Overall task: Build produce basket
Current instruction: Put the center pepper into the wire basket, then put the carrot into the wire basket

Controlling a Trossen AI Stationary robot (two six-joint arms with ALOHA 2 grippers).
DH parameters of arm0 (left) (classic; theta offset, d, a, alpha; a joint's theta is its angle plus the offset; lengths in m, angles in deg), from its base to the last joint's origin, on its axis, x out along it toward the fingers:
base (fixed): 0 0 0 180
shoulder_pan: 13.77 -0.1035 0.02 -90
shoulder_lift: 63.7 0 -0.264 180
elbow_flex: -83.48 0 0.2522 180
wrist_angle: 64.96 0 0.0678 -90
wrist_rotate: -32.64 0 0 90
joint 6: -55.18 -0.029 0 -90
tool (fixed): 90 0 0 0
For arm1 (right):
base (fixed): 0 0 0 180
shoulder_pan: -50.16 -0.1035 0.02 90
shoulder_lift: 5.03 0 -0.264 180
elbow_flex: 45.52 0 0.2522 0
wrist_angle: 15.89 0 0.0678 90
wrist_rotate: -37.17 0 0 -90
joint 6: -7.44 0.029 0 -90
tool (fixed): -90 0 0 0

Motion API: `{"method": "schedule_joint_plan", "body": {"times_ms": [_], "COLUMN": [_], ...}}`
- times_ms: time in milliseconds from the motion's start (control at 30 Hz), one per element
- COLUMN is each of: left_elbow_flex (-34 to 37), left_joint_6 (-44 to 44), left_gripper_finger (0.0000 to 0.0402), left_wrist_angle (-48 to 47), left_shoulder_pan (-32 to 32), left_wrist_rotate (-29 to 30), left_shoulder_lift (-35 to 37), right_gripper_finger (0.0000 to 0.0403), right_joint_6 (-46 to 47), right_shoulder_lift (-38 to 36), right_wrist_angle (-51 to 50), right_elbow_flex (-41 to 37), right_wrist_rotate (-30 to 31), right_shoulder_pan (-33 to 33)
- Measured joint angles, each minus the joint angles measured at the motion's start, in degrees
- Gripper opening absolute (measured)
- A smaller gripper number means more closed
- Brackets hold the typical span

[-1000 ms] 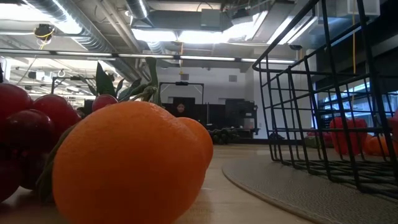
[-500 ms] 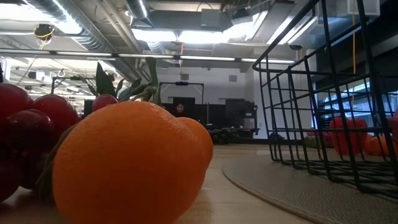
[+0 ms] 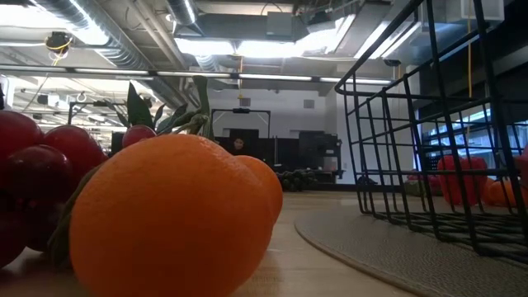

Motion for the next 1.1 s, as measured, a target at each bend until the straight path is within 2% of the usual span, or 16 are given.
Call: {"method": "schedule_joint_plan", "body": {"times_ms": [233, 733, 967, 1100], "left_elbow_flex": [0.02, 0.02, 0.02, 0.02], "left_joint_6": [0.0, -0.02, -0.02, 0.0], "left_gripper_finger": [0.0097, 0.0097, 0.0097, 0.0097], "left_wrist_angle": [-0.02, -0.26, -0.25, -0.24], "left_shoulder_pan": [-0.52, -0.52, -0.52, -0.52], "left_wrist_rotate": [0.09, 0.04, 0.01, 0.0], "left_shoulder_lift": [0.0, 0.0, 0.0, 0.0], "right_gripper_finger": [0.0021, 0.0022, 0.0021, 0.0021], "right_joint_6": [-0.58, -4.46, -4.3, -4.58], "right_shoulder_lift": [0.0, -0.11, -1.01, -1.54], "right_wrist_angle": [-0.11, -2.01, -6.51, -7.19], "right_elbow_flex": [0.0, 0.01, 0.02, 0.04], "right_wrist_rotate": [0.0, -0.03, -3.54, -3.44], "right_shoulder_pan": [0.0, 0.24, 0.26, 0.26]}}
